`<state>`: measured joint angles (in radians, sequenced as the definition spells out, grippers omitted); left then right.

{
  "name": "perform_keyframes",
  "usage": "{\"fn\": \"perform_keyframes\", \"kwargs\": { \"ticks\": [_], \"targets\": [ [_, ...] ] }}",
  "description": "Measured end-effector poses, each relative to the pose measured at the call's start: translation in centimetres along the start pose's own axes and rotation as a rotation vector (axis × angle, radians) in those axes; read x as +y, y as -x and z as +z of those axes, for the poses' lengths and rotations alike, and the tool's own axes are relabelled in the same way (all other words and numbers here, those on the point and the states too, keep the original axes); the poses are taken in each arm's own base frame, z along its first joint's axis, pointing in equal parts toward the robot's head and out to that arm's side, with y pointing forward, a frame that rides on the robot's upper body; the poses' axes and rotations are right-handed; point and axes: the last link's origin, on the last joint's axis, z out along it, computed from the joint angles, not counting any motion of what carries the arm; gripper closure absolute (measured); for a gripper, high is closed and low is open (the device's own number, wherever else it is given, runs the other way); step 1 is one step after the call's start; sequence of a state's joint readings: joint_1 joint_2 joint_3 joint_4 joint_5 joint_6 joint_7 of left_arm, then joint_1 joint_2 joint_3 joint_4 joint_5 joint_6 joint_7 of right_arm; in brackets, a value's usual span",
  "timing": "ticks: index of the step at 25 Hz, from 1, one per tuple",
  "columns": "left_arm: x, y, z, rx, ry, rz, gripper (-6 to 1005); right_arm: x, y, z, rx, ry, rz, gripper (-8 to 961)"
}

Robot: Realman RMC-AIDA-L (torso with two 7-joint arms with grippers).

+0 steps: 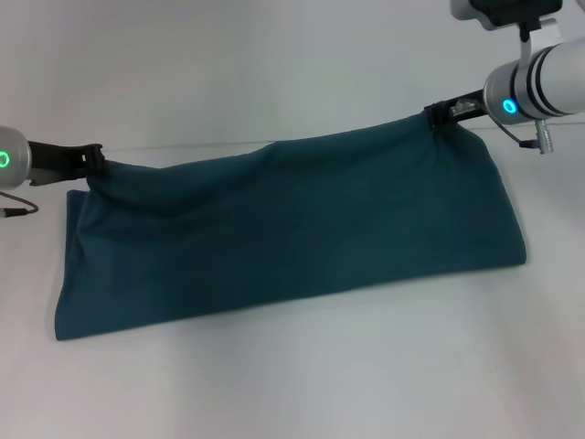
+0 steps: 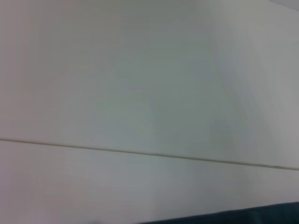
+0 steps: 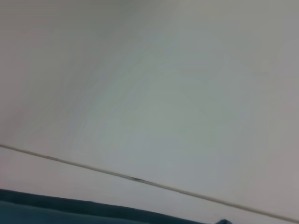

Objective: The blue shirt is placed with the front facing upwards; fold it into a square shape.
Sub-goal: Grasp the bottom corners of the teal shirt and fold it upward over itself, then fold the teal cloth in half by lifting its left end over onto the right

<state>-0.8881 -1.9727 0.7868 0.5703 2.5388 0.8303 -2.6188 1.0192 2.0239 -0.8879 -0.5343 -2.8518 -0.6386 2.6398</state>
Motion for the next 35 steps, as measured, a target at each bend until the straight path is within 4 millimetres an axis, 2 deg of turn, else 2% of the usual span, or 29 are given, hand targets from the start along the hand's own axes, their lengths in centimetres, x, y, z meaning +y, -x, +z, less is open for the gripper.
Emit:
{"fn": "perform_keyframes", "kwargs": {
  "ticks": [7, 14, 15, 20, 25, 30, 35],
  "targets": [
    [-0.1, 0.1, 0.0, 0.012, -0.002, 0.0, 922, 0.6, 0.3, 0.2, -0.012, -0.005, -0.036, 881],
    [-1.1, -0.6, -0.4, 0.093, -0.027, -0.061, 918, -0.3, 0.2, 0.0, -0.016, -0.022, -0.032, 877],
    [-1.2, -0.7, -0.5, 0.104, -0.032, -0.062, 885, -0.4, 0.1, 0.0, -0.014, -0.024, -0.028, 877],
    [-1.2, -0.9, -0.5, 0.12, -0.038, -0.063, 718, -1.0, -0.4, 0.0, -0.006, -0.032, -0.015, 655],
    [-1.1, -0.9, -0.5, 0.118, -0.035, -0.063, 495, -1.8, -0.9, -0.1, 0.009, -0.038, -0.006, 443],
    [-1.5, -0.9, -0.7, 0.119, -0.039, -0.102, 254, -2.2, -1.0, -0.5, 0.034, -0.027, 0.012, 289],
    [-2.9, -0.3, -1.7, 0.116, 0.004, -0.215, 131, -2.6, -0.9, -1.6, 0.044, 0.047, 0.098, 210]
  ]
}}
